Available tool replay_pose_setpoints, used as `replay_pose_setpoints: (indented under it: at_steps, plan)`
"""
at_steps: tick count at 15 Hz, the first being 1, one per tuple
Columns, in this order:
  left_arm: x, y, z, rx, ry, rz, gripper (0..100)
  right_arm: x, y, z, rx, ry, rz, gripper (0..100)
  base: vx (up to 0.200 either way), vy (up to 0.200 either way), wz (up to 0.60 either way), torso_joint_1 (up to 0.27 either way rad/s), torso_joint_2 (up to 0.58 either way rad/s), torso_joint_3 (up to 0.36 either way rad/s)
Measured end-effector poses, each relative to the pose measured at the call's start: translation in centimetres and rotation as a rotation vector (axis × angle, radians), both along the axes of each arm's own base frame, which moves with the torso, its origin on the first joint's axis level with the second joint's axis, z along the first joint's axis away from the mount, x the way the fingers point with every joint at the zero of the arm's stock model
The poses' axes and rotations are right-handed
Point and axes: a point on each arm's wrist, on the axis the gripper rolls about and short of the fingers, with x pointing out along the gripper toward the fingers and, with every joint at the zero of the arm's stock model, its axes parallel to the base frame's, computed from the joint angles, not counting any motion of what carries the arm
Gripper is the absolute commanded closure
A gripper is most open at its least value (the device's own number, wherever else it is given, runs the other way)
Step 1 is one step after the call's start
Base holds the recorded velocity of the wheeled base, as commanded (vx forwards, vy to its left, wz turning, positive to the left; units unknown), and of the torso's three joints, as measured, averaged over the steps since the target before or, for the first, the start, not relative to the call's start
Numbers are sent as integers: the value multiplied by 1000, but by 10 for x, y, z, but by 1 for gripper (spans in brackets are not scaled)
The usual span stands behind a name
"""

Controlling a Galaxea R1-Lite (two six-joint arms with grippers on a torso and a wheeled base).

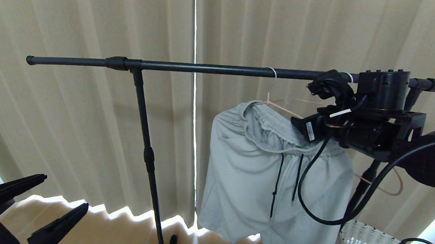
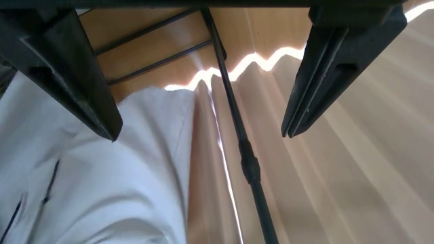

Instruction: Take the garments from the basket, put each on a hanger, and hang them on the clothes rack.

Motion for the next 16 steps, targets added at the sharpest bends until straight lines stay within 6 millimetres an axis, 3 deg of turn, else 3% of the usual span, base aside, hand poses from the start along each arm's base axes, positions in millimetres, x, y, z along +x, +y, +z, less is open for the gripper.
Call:
replay_pose_setpoints:
  at_steps: [16]
  plan:
    - [4,-1,-3,5,27,0,0,-43,-11,19,174,-24,17,0,0,0,0,0,0,0]
